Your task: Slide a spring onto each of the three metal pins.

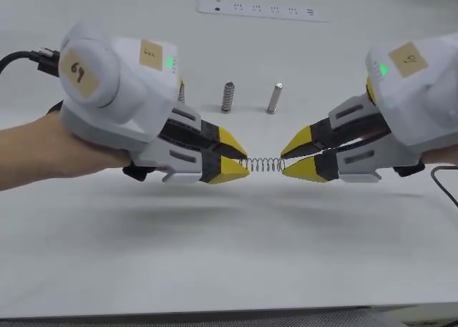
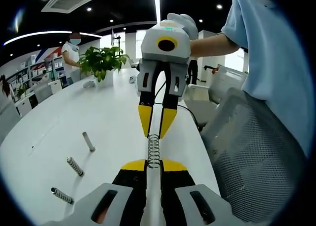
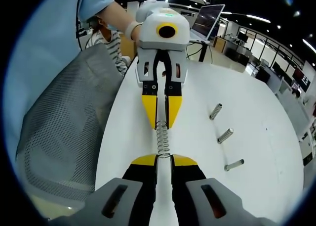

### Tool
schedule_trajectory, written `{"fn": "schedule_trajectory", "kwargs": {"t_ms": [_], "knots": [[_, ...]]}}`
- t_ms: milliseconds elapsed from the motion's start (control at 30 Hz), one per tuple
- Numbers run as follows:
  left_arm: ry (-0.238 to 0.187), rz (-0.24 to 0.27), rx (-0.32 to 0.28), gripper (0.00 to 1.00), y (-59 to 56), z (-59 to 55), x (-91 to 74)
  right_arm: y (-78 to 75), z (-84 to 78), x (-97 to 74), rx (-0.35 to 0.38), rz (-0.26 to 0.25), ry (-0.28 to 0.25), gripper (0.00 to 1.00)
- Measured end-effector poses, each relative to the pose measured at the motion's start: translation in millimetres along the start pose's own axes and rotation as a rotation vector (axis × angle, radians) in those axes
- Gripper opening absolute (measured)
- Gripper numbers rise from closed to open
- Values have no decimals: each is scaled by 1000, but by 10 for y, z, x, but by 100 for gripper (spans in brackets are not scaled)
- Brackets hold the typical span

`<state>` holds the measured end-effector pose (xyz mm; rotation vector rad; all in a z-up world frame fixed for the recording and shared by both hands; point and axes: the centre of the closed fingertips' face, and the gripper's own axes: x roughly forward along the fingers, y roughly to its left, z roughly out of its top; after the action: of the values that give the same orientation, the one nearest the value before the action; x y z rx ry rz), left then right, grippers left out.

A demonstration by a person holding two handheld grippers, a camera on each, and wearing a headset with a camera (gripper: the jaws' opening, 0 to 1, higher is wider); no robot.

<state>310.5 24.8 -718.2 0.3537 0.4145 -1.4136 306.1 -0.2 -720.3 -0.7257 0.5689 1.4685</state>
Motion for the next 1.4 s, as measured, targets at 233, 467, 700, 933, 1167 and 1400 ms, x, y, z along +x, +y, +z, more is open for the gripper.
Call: {"fn": "schedule_trajectory", "kwargs": {"t_ms": [233, 467, 700, 933, 1167, 1400], "knots": [[1, 3, -5, 1, 17, -8, 6, -7, 114, -64, -18, 0, -6, 7], [1, 5, -5, 1, 19, -13, 23, 9, 267, -106, -40, 7, -13, 7], [-2, 5, -3, 1, 17, -4, 46, -7, 305, -109, -61, 21, -3, 7], [-6, 4, -3, 1, 14, 14, 69, -4, 396, -116, -82, 42, 14, 7], [-1, 9, 3, 1, 21, -4, 82, -4, 418, -87, -91, 52, 23, 7], [-10, 14, 4, 1, 17, 1, 84, -4, 409, -96, -94, 52, 27, 7]]}}
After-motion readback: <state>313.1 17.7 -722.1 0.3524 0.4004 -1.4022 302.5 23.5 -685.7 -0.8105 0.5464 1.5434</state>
